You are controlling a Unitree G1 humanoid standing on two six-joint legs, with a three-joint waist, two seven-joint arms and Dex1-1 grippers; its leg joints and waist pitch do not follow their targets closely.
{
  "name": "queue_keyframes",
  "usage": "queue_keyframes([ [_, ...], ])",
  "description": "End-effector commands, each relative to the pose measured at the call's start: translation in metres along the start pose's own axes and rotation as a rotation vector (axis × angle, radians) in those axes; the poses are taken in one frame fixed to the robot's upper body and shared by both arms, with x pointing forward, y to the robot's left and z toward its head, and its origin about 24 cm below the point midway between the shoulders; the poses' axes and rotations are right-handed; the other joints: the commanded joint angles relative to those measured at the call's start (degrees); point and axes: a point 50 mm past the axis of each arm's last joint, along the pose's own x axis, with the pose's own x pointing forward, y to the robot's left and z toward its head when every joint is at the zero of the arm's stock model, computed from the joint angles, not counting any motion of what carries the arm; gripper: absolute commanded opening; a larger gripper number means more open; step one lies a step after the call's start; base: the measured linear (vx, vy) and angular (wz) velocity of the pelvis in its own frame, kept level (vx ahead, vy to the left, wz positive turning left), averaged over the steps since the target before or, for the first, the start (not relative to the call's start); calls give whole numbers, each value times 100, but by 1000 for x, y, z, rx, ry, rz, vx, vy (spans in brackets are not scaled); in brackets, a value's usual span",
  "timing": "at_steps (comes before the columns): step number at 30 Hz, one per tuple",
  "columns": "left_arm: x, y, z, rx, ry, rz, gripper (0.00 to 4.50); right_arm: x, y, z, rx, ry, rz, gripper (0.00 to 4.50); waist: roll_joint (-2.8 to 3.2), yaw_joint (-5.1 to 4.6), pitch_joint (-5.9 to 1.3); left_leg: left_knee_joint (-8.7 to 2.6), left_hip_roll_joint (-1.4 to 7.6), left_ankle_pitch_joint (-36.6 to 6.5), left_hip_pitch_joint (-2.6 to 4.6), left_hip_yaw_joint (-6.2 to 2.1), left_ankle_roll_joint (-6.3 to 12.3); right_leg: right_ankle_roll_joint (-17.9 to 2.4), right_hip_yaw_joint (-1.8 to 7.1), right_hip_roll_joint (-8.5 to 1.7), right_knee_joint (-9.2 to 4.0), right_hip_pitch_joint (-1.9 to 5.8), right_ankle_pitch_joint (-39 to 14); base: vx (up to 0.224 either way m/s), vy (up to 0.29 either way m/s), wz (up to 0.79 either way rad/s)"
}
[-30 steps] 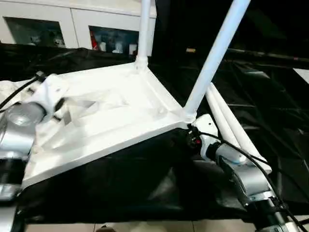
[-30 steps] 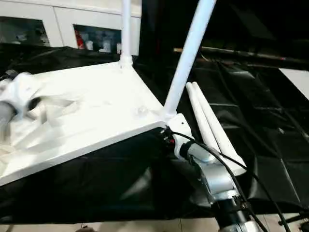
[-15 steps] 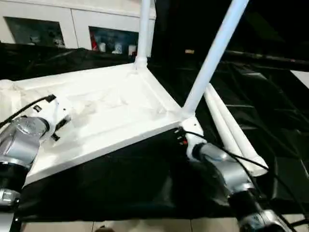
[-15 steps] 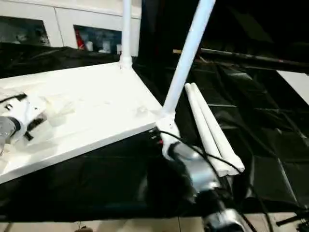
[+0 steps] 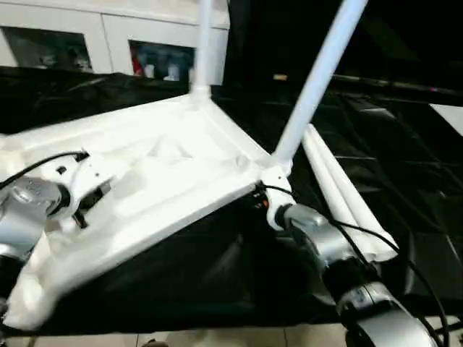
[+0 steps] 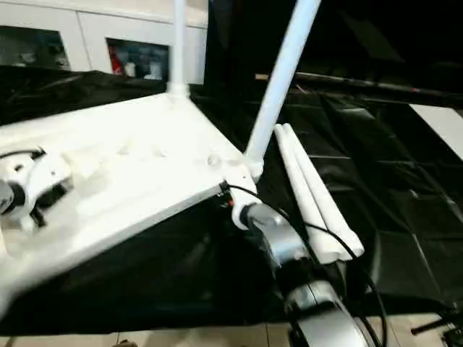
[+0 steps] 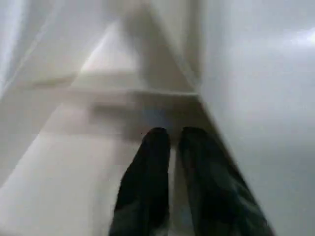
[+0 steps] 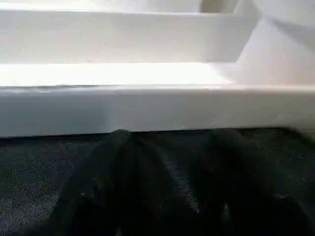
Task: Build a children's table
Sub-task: Rotate table base
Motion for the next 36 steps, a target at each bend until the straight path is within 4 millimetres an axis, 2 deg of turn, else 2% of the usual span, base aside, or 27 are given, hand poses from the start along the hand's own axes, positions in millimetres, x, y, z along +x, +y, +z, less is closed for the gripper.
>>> queue_keyframes([
  [1, 7, -22, 8, 33, -39, -161, 37, 3, 3, 4, -11, -5, 12, 240, 202, 1, -339, -436, 44, -1480, 66, 16, -336, -1038, 293, -292, -336, 263, -1171, 0, 0, 0],
  [3, 5, -30, 14, 65, -90, -223, 21, 6, 6, 5, -9, -7, 26, 226, 205, -2, -340, -435, 43, -1518, 76, 19, -339, -1021, 298, -283, -340, 256, -1202, 0, 0, 0],
  [5, 3, -38, 23, 103, -171, -278, 18, 8, 11, 7, -12, -9, 42, 212, 197, -6, -332, -445, 44, -1535, 56, 15, -333, -1015, 301, -284, -340, 263, -1233, 0, 0, 0],
  [6, 3, -41, 27, 107, -193, -289, 18, 10, 13, 7, -10, -10, 52, 212, 189, -6, -333, -440, 40, -1575, 73, 25, -335, -1005, 302, -278, -352, 248, -1292, 0, 0, 0],
  [7, 4, -45, 31, 109, -211, -306, 9, 11, 16, 8, -9, -12, 61, 199, 172, -8, -332, -441, 43, -1581, 69, 26, -340, -993, 302, -275, -351, 251, -1318, 0, 0, 0],
  [8, 4, -45, 31, 109, -211, -306, 0, 11, 16, 8, -9, -12, 61, 184, 183, -4, -332, -440, 42, -1590, 70, 23, -345, -984, 302, -279, -349, 247, -1354, 0, 0, 0],
  [11, 5, -55, 41, 114, -259, -376, 0, 14, 21, 9, -7, -20, 89, 166, 176, -13, -337, -442, 46, -1625, 49, 10, -362, -908, 305, -295, -360, 257, -1532, 0, 0, 0],
  [15, 8, -65, 50, 127, -296, -420, 0, 16, 25, 9, -15, -24, 110, 141, 180, -15, -340, -430, 39, -1543, 49, 18, -335, -890, 309, -273, -352, 252, -1469, 0, 0, 0],
  [16, 8, -65, 50, 128, -298, -419, 0, 16, 25, 9, -15, -24, 110, 131, 179, -13, -343, -426, 37, -1527, 55, 23, -333, -898, 308, -266, -349, 246, -1430, 0, 0, 0],
  [17, 14, -66, 56, 138, -315, -398, 0, 16, 25, 9, -19, -28, 111, 112, 203, -15, -341, -429, 34, -1514, 45, 22, -339, -916, 309, -260, -339, 250, -1363, 0, 0, 0],
  [19, 17, -65, 59, 145, -321, -380, 0, 16, 24, 9, -19, -31, 107, 98, 186, -10, -344, -424, 28, -1551, 51, 26, -340, -906, 305, -249, -348, 251, -1381, 0, 0, 0],
  [20, 20, -64, 60, 152, -323, -361, 0, 16, 23, 10, -19, -35, 100, 93, 209, -7, -343, -425, 19, -1592, 48, 25, -341, -888, 308, -250, -365, 249, -1423, 0, 0, 0],
  [22, 25, -59, 66, 156, -340, -306, 0, 15, 19, 10, -22, -43, 74, 93, 203, -3, -345, -424, 22, -1629, 51, 21, -342, -887, 306, -251, -369, 246, -1470, 0, 0, 0],
  [23, 30, -53, 73, 141, -357, -252, 0, 14, 13, 12, -32, -52, 33, 93, 278, 26, -347, -420, 16, -1677, 73, 15, -362, -871, 310, -260, -370, 238, -1545, 0, 0, 0],
  [24, 32, -51, 76, 127, -361, -223, 0, 14, 10, 13, -37, -57, 10, 93, 242, 4, -334, -424, 17, -1730, 69, 28, -366, -858, 311, -247, -403, 223, -1604, 0, 0, 0],
  [25, 35, -47, 79, 115, -360, -196, 0, 13, 6, 15, -40, -63, -10, 93, 279, 37, -345, -408, 14, -1829, 97, 23, -401, -842, 306, -248, -398, 217, -1683, 0, 0, 0],
  [26, 36, -46, 81, 117, -358, -177, 0, 13, 5, 16, -42, -67, -18, 93, 287, 42, -348, -409, 12, -1849, 90, 15, -402, -838, 302, -251, -399, 227, -1698, 0, 0, 0],
  [27, 41, -38, 84, 118, -341, -107, 0, 10, 0, 20, -46, -85, -32, 93, 270, 48, -362, -414, 6, -1750, 32, -8, -385, -808, 293, -266, -378, 286, -1691, 0, 0, 0],
  [28, 41, -38, 84, 118, -340, -101, 0, 10, -1, 20, -46, -87, -34, 93, 315, 47, -363, -418, 0, -1712, 25, -10, -380, -789, 293, -262, -391, 288, -1673, 0, 0, 0],
  [30, 48, -30, 90, 114, -328, -19, 0, 5, -10, 25, -38, -118, -65, 93, 300, 44, -369, -396, 1, -1604, 31, -6, -333, -805, 293, -254, -389, 286, -1487, 0, 0, 0],
  [31, 50, -28, 94, 107, -334, 7, 0, 1, -16, 27, -36, -132, -82, 93, 314, 49, -379, -388, 2, -1474, 18, -11, -323, -846, 292, -253, -359, 307, -1314, 0, 0, 0],
  [36, 65, -28, 109, 107, -363, 87, 0, -18, -40, 31, -62, -171, -158, 93, 286, 87, -388, -359, -16, -1055, -17, 7, -232, -928, 287, -227, -316, 348, -774, 0, 0, 0],
])
